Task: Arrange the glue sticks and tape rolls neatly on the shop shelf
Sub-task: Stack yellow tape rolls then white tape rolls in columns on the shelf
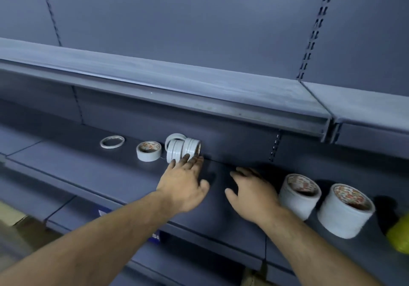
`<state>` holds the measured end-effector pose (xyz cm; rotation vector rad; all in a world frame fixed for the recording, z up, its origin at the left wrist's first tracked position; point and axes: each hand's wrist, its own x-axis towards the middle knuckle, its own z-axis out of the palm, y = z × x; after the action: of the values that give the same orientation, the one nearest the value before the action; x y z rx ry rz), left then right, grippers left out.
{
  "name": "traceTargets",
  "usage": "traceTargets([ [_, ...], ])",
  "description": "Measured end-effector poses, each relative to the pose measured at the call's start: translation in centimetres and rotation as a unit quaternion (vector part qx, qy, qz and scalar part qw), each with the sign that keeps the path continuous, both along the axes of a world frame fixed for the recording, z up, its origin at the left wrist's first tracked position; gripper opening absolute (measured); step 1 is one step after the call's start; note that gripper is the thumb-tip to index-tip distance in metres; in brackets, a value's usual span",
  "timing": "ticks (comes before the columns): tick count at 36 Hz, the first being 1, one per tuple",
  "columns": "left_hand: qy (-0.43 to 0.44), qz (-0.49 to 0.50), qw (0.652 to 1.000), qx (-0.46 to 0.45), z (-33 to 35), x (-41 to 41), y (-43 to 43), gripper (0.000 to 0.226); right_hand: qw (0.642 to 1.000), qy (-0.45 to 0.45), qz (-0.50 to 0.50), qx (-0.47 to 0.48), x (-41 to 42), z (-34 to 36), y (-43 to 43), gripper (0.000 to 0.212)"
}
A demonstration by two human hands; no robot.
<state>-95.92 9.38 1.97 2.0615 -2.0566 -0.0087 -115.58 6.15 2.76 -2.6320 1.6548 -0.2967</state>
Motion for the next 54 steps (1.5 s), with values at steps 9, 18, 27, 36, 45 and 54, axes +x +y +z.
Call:
traceTargets([
  [9,0.001,0.015,1.0,-0.02,0.2,12.1,1.9,0.07,1.0,0.014,0.001,0.004,11.7,-0.1,1.7,0.047],
  [18,0.005,0.041,0.999,0.01,-0.3,25.2,3.3,0.069,0.999,0.028,0.018,0.014,24.8,-0.2,1.8,0.05],
  [27,0.009,0.088,0.995,0.041,-1.5,34.4,2.2,0.069,0.997,0.042,0.035,0.049,33.5,-0.4,-1.5,0.04],
  [36,0.006,0.115,0.99,0.078,-1.9,39.6,0.2,0.07,0.993,0.057,0.077,0.064,40.5,-1.4,-7.4,0.049],
  [45,-0.007,0.096,0.992,0.079,-2.8,42.7,-4.8,0.068,0.994,0.041,0.08,0.058,43.7,-3.4,-10.5,0.045],
  [54,-0.004,-0.008,0.992,0.126,-5.1,43.1,-11.9,0.062,0.997,0.073,-0.029,0.017,41.7,-3.2,-11.3,0.032],
])
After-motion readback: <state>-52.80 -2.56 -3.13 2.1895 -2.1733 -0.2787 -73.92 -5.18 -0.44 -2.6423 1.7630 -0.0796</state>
